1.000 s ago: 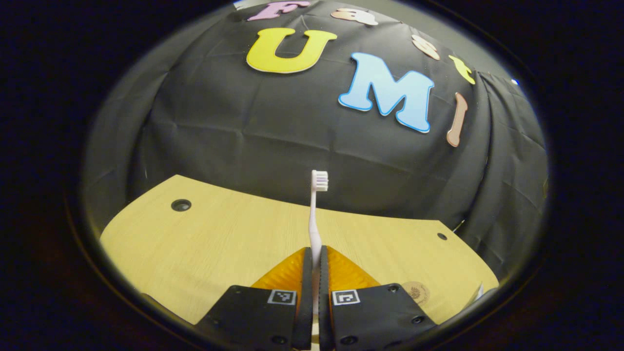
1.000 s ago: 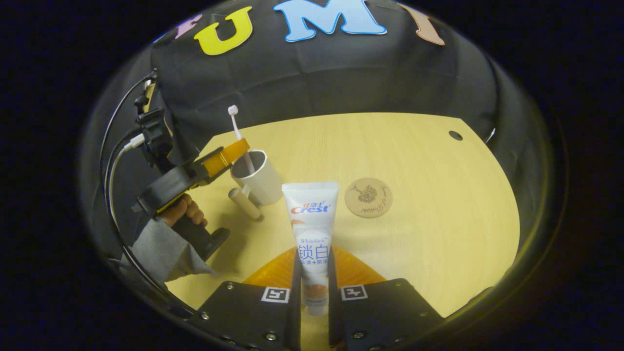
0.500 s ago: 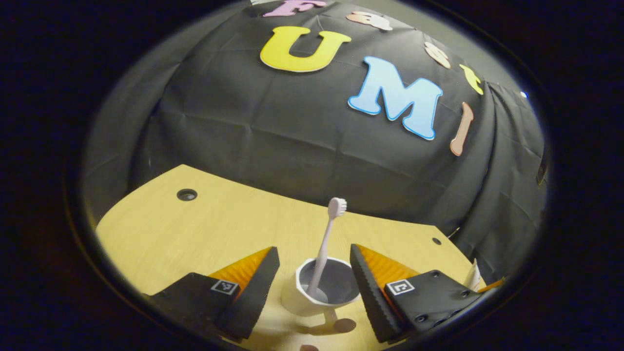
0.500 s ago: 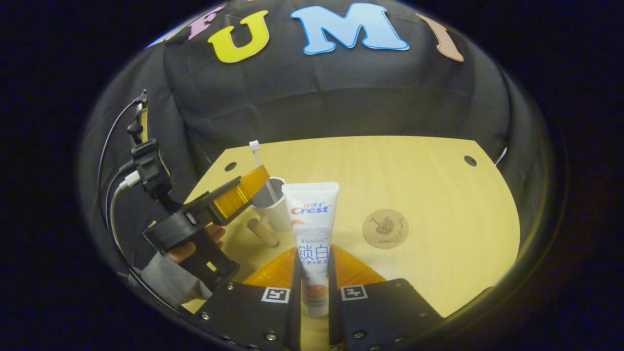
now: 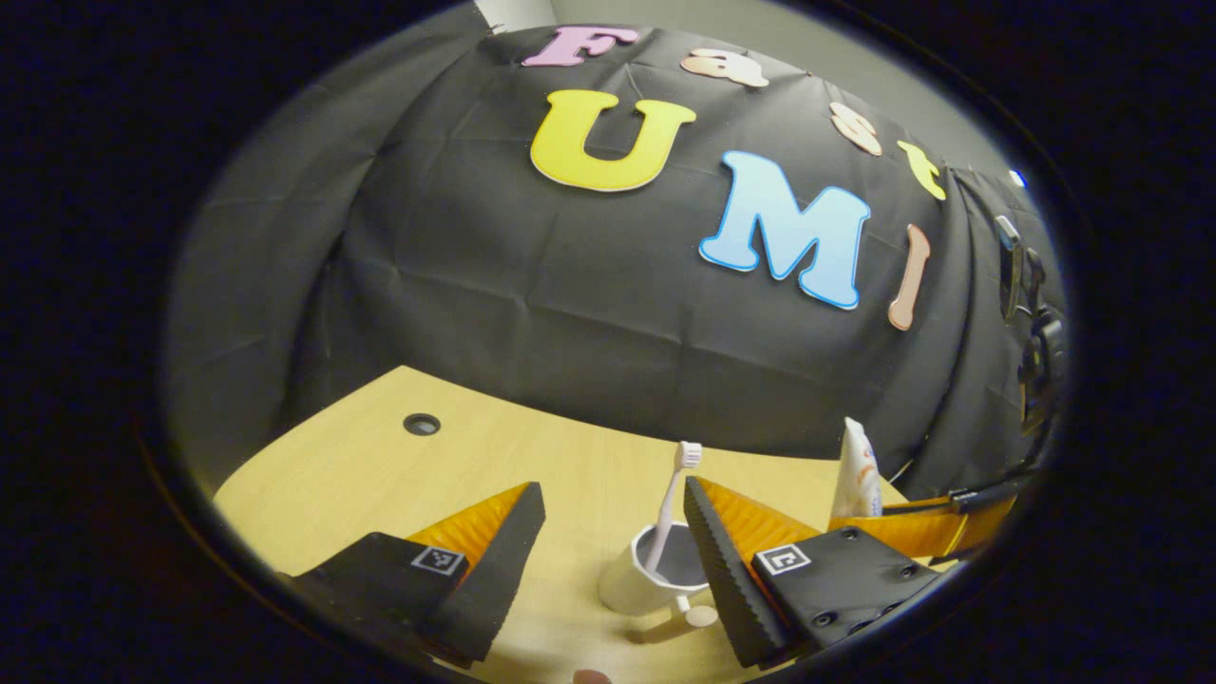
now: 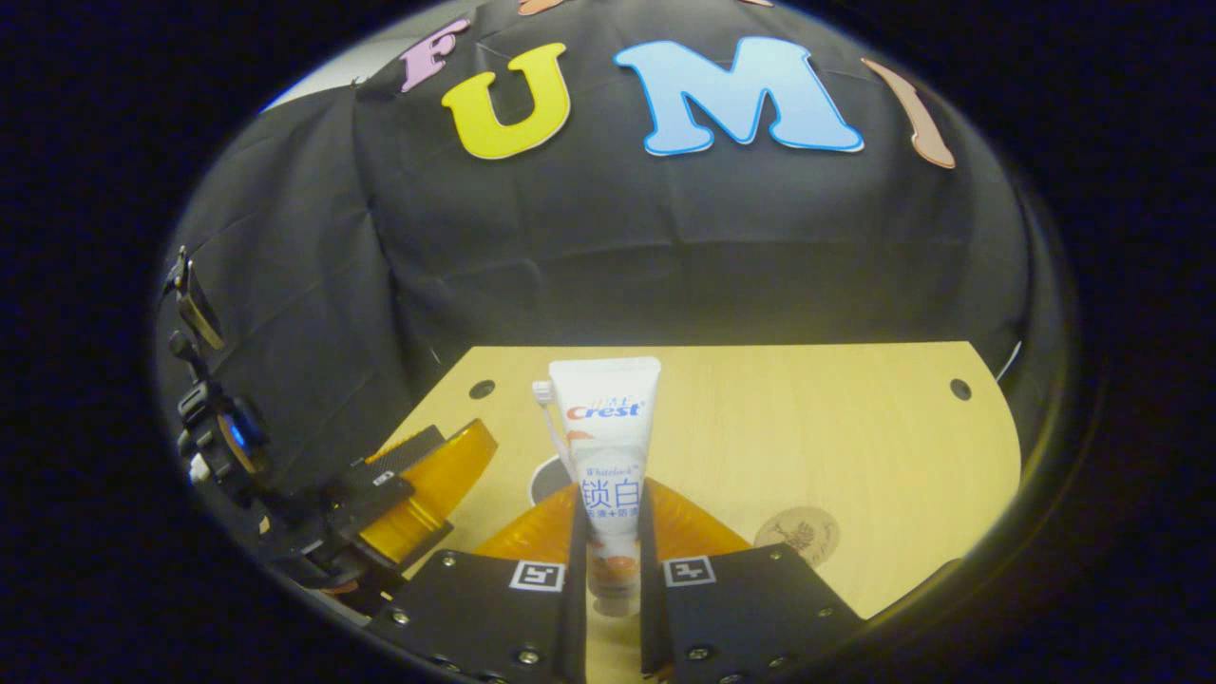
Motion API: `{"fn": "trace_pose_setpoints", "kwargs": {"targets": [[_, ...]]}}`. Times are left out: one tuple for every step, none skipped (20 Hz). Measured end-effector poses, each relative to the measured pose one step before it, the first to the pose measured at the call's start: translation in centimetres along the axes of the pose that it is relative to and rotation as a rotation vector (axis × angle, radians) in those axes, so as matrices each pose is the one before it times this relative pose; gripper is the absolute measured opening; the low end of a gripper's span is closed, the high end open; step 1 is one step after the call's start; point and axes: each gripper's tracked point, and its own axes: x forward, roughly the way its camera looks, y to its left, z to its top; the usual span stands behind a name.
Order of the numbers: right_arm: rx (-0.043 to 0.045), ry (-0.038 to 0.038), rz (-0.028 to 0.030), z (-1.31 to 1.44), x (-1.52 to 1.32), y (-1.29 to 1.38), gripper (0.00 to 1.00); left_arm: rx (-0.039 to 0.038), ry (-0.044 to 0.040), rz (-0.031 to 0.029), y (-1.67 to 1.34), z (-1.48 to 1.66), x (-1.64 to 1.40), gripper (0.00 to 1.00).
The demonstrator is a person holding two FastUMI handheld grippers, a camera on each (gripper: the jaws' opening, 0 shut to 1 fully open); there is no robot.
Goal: Put the toothbrush and toothpaste on the desktop into the cup, then pick up the cup and place it on the coaster on the desktop.
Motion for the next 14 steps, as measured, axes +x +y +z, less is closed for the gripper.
{"fn": "trace_pose_setpoints", "kwargs": {"targets": [[-0.00199, -0.01161, 0.01104, 0.373, 0.567, 0.553, 0.19, -0.00305, 0.00000, 0.01042, 0.500, 0.096, -0.485, 0.95], [-0.00303, -0.01042, 0.00889, 0.329, 0.653, 0.484, 0.23, -0.00621, 0.00115, 0.00935, 0.314, 0.025, -0.508, 0.95], [-0.00429, -0.01212, 0.00990, 0.311, 0.570, 0.414, 0.19, -0.00547, 0.00204, 0.00937, 0.452, -0.022, -0.439, 0.95], [-0.00683, -0.01783, 0.01037, 0.465, 0.642, 0.441, 0.23, -0.00195, 0.00390, 0.01149, 0.432, -0.295, -0.445, 0.95], [-0.00957, -0.01993, 0.00380, 0.427, 0.650, 0.227, 0.23, 0.00006, 0.00544, 0.01071, 0.480, -0.354, -0.445, 0.95], [-0.01194, -0.02528, 0.00254, 0.483, 0.594, 0.293, 0.23, 0.00216, 0.00816, 0.00889, 0.394, -0.495, -0.300, 0.95], [-0.01702, -0.01257, 0.00540, 0.066, 0.493, 0.211, 0.27, 0.00177, 0.01010, 0.00997, 0.474, -0.408, -0.264, 0.95], [-0.01604, -0.00837, -0.00193, -0.040, 0.675, 0.142, 0.22, -0.00095, 0.00986, 0.00711, 0.453, -0.422, -0.288, 0.97], [-0.01287, -0.00981, 0.00262, 0.066, 0.352, 0.125, 0.22, -0.00404, 0.01051, 0.00544, 0.390, -0.465, -0.321, 0.95], [-0.00512, -0.00892, 0.00624, 0.142, 0.515, 0.244, 0.23, -0.00431, 0.00984, 0.00444, 0.223, -0.444, -0.152, 0.95], [-0.00067, -0.00714, 0.00995, -0.071, 0.458, 0.275, 0.22, -0.00329, 0.00736, 0.00531, 0.249, -0.334, -0.260, 0.95], [-0.00486, -0.00369, 0.00311, -0.187, 0.471, 0.204, 0.23, -0.00242, 0.00505, 0.00484, 0.257, -0.359, -0.191, 0.97], [-0.00399, 0.00192, 0.00183, -0.132, 0.319, 0.076, 0.23, -0.00237, 0.00743, 0.00484, 0.235, -0.252, -0.024, 0.95], [-0.00165, 0.00200, 0.00568, -0.232, 0.207, 0.149, 0.23, -0.00219, 0.00552, 0.00186, 0.170, -0.273, -0.115, 0.95]]}}
